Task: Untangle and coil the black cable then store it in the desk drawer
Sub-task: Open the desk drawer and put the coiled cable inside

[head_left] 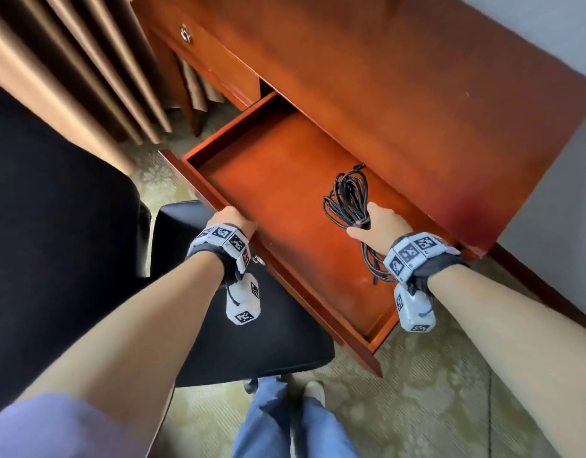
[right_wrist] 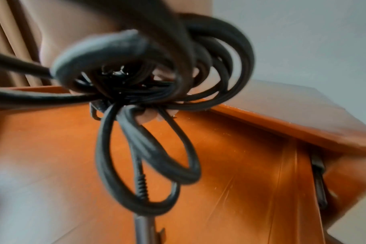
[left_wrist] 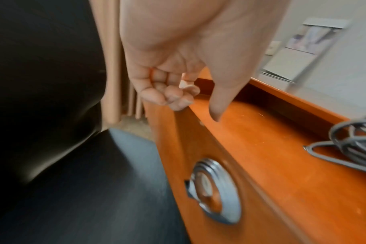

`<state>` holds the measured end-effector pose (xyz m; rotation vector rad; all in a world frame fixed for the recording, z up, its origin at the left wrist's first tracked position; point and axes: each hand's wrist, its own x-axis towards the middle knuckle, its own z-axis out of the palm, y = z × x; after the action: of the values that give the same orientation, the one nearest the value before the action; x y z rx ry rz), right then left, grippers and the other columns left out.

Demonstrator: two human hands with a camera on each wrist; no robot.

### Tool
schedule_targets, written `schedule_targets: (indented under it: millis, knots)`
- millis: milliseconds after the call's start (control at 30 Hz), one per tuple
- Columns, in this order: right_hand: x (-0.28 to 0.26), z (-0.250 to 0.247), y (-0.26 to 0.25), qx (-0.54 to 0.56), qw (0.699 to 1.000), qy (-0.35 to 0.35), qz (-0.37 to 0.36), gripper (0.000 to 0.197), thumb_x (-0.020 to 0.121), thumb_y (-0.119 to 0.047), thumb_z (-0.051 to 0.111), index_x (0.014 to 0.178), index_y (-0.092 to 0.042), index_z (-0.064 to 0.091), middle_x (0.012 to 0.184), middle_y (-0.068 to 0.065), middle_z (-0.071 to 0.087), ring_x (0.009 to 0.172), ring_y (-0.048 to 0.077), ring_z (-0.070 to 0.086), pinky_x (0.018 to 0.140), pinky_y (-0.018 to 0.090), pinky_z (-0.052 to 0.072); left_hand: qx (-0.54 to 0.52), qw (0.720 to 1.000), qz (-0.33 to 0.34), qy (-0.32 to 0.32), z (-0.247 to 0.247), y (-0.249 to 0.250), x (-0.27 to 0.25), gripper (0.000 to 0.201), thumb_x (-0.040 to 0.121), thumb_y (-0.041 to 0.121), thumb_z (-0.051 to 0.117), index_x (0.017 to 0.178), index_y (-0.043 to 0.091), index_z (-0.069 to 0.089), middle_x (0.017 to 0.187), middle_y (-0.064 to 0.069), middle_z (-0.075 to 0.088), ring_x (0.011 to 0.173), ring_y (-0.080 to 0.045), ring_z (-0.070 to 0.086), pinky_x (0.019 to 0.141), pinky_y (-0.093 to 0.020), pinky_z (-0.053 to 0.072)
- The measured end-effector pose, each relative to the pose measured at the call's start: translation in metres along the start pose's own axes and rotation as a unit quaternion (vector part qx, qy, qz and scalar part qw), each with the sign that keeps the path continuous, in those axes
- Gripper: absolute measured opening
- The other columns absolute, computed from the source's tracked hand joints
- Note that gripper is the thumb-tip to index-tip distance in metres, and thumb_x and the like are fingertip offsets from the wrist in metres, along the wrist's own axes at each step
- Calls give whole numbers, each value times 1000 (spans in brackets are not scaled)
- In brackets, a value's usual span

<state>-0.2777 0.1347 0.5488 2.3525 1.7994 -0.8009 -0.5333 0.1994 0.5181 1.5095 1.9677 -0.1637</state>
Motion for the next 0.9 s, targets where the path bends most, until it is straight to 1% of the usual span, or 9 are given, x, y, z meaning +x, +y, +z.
schedule_targets:
  millis: [67, 167, 367, 500, 567, 633, 733, 833, 900]
  knots:
    - [12, -3, 2, -43, 999, 5, 8, 34, 87, -40, 56, 89, -12, 36, 87, 6, 49, 74, 27, 48, 60, 33, 36, 102, 994, 33, 24, -3, 2, 2, 44, 88, 38, 56, 118, 6, 53, 120, -18, 60, 109, -36, 58, 82, -36, 44]
    - [26, -3, 7, -54, 998, 1, 27, 33, 88, -40, 53, 93, -13, 33, 97, 8, 51, 79, 28, 49, 63, 35, 36, 194, 974, 116, 12, -6, 16, 6, 32, 90, 31, 51, 111, 7, 52, 116, -17, 61, 105, -36, 59, 83, -39, 47]
    - [55, 6, 20, -64, 998, 25, 1, 35, 86, -39, 59, 100, -10, 46, 108, 13, 60, 103, 32, 56, 74, 36, 36, 113, 957, 268, 24, -11, 101, 14, 31, 93, 28, 50, 118, 11, 48, 114, -12, 59, 104, -32, 56, 81, -40, 46]
    - [80, 12, 20, -83, 995, 41, -42, 46, 87, -35, 58, 121, -8, 45, 116, 14, 56, 103, 34, 60, 81, 39, 43, 75, 891, 443, 68, 18, 139, 14, 42, 90, 17, 56, 131, 12, 48, 132, -11, 50, 114, -32, 49, 91, -40, 43]
    - [93, 14, 21, -68, 995, 52, -46, 47, 87, -35, 58, 124, -9, 43, 119, 13, 53, 107, 32, 58, 84, 38, 43, 61, 862, 492, 103, 31, 147, 23, 49, 85, 14, 62, 132, 10, 49, 137, -14, 48, 115, -35, 51, 95, -44, 45]
    - [105, 18, 23, -41, 997, 44, -45, 46, 88, -35, 57, 123, -10, 43, 121, 12, 51, 110, 31, 55, 84, 39, 43, 66, 850, 506, 129, 41, 148, 36, 54, 85, 19, 63, 136, 10, 46, 138, -15, 48, 117, -36, 51, 97, -45, 44]
    - [112, 29, 30, -48, 997, 41, -54, 44, 88, -38, 56, 119, -9, 45, 121, 12, 51, 116, 30, 50, 89, 40, 41, 88, 844, 509, 145, 55, 146, 48, 45, 92, 25, 44, 134, 8, 49, 131, -11, 57, 118, -32, 55, 96, -45, 47]
    - [114, 37, 39, -43, 995, 57, -69, 49, 89, -43, 52, 123, -9, 44, 132, 9, 45, 127, 28, 39, 98, 42, 35, 64, 867, 459, 182, 60, 150, 57, 37, 96, 21, 36, 120, 6, 60, 123, -10, 63, 115, -31, 58, 90, -44, 48]
    - [117, 36, 43, -19, 996, 50, -72, 53, 91, -44, 49, 129, -8, 40, 142, 8, 38, 129, 27, 38, 100, 41, 33, 61, 901, 395, 172, 60, 155, 65, 34, 99, 18, 37, 124, 9, 58, 131, -7, 58, 121, -30, 52, 92, -44, 46]
